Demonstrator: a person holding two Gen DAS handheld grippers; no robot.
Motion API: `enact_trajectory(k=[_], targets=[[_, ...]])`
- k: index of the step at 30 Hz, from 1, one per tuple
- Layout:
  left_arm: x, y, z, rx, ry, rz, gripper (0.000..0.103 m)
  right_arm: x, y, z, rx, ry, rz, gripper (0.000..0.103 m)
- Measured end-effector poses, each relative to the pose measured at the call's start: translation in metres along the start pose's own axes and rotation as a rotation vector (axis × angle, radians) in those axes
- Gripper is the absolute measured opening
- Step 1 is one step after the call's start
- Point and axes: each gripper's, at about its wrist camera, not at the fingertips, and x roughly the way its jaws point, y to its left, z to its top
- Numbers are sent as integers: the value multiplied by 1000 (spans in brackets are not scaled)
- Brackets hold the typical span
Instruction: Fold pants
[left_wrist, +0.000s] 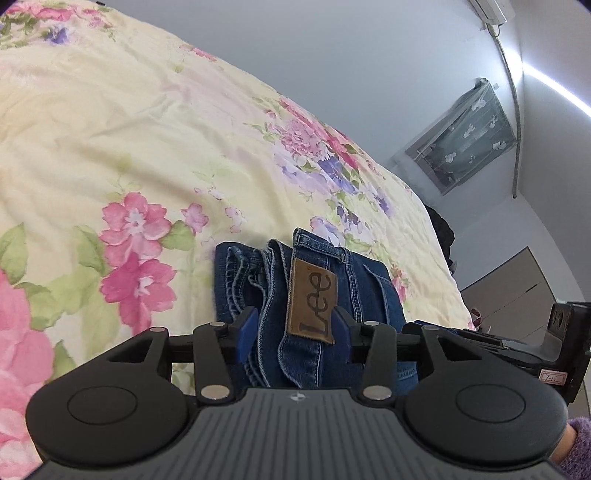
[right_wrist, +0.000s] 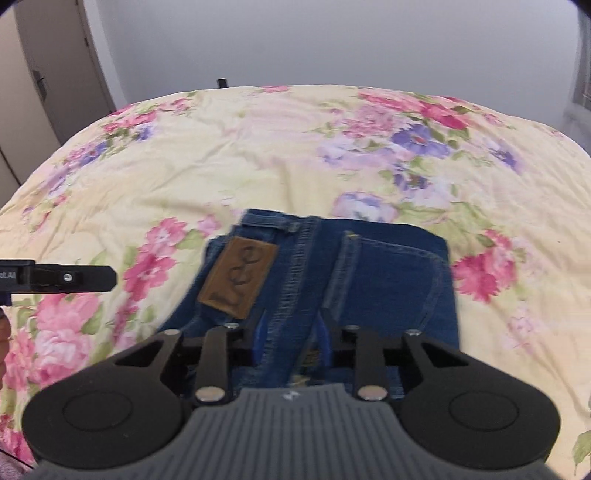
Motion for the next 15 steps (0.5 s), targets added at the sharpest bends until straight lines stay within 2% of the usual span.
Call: enact_trajectory(k=[3,6,11,13,15], targets=[[22,5,-2,-31,40,-45,50,11,-31,0,80,-8,36,17],[25,-2,-15,33,84,-94,49,28,-39,-13,105,16,115,17],[28,-8,-44,140,172,33,47,50,-30,-40,104,26,173,16],[24,-7,-56,168,176,50,46,52,-27,-45,96,22,178,16],[22,-6,-66,166,190,53,40,52,-28,-49,109,22,190,16]])
